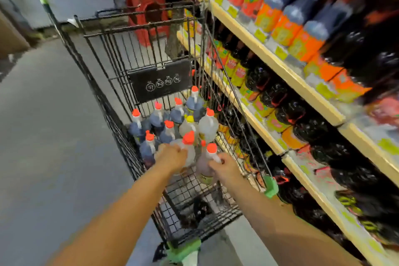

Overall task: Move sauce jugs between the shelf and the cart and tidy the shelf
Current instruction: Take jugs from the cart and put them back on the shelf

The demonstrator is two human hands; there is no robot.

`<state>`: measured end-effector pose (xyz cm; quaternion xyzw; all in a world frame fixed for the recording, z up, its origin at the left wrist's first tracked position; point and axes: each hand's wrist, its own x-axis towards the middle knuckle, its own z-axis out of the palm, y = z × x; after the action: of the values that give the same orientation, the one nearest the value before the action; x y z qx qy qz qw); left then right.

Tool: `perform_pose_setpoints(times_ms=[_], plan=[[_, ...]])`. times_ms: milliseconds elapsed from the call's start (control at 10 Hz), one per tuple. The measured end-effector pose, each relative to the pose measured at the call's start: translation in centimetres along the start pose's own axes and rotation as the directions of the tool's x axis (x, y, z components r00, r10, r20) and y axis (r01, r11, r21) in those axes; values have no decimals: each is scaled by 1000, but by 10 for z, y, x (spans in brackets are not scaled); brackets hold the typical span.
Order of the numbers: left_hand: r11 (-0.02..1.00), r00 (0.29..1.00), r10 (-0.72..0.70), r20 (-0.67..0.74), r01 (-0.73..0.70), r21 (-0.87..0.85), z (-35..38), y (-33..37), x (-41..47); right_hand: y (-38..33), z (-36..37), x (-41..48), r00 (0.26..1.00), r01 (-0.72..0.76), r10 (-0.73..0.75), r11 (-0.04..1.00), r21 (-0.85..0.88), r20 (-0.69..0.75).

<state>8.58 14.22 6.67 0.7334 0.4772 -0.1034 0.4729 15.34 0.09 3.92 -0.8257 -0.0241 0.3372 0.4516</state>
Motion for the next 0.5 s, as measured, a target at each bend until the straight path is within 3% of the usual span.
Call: perform_pose_setpoints(times_ms=[100, 300, 500], plan=[[976, 976, 213, 31, -215, 40, -19, 36, -43, -7, -23, -46, 988, 54, -40, 994, 92, -148], [817, 813, 577, 85, -574, -55, -14, 99, -121, -3, -78, -135, 882, 174, -72, 968, 180, -466], [752, 691, 657, 301, -627, -201, 47, 128, -212, 39, -134, -227, 698, 210, 28, 947, 242, -715]])
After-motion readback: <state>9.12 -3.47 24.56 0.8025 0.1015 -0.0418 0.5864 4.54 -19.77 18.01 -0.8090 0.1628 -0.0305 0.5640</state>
